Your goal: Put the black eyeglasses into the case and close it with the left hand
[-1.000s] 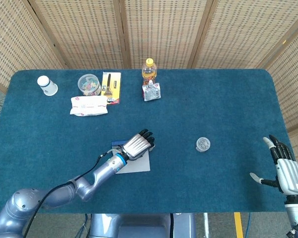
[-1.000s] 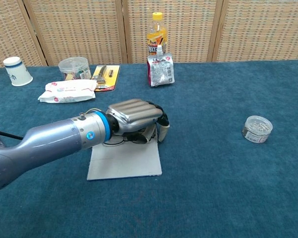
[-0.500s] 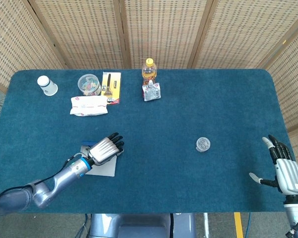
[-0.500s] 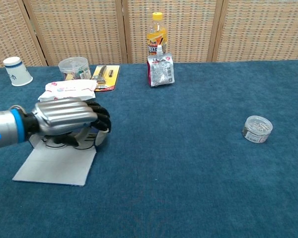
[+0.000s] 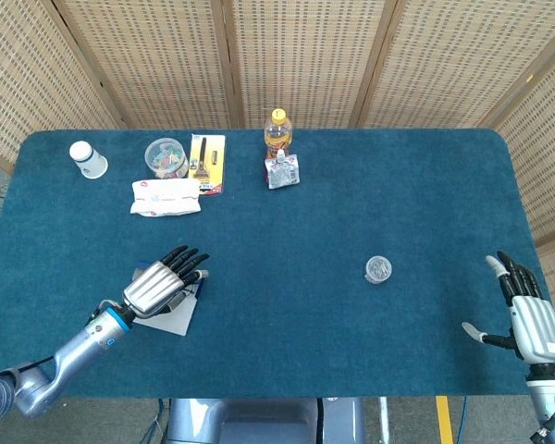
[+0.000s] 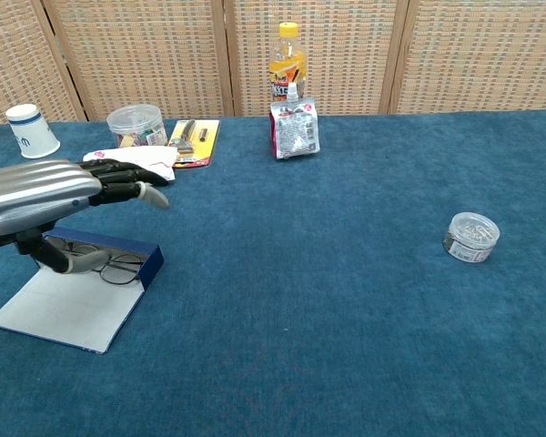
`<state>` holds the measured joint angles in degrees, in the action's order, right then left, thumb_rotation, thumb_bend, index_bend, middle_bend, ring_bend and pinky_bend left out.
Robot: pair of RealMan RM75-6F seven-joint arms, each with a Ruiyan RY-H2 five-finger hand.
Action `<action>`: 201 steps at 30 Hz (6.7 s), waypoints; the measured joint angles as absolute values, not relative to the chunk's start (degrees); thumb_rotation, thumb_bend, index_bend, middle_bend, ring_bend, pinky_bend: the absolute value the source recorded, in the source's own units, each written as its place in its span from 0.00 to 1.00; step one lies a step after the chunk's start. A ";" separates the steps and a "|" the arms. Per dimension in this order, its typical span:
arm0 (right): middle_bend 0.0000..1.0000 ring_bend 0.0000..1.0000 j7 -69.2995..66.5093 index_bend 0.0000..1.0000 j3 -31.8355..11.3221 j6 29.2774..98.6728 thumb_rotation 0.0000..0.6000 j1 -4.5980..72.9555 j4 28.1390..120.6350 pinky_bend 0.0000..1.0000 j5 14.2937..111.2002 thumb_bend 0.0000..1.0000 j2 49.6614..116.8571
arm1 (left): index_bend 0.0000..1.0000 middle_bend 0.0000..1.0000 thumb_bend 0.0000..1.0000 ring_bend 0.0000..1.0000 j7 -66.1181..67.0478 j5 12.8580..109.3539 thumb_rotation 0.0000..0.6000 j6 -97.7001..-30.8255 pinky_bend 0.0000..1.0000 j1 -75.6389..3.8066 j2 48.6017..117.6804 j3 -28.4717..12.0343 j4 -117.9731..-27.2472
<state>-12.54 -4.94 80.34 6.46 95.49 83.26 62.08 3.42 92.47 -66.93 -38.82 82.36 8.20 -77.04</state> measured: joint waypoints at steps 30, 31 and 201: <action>0.00 0.00 -12.77 0.00 -4.76 80.51 1.00 6.41 95.56 0.00 83.66 0.00 61.98 | 0.26 0.00 0.18 0.00 -12.66 94.60 1.00 -81.45 0.00 -19.09 97.26 10.16 -54.86; 0.00 0.00 -12.80 0.00 -4.75 80.51 1.00 6.41 95.55 0.00 83.66 0.00 61.98 | 0.27 0.00 0.18 0.00 -13.38 94.66 1.00 -81.56 0.00 -18.85 97.81 9.92 -53.92; 0.00 0.00 -14.41 0.00 -4.41 79.78 1.00 6.56 95.81 0.00 83.69 0.00 61.44 | 0.39 0.34 0.05 0.24 9.64 79.83 1.00 -53.49 0.14 -27.91 80.08 0.88 -79.53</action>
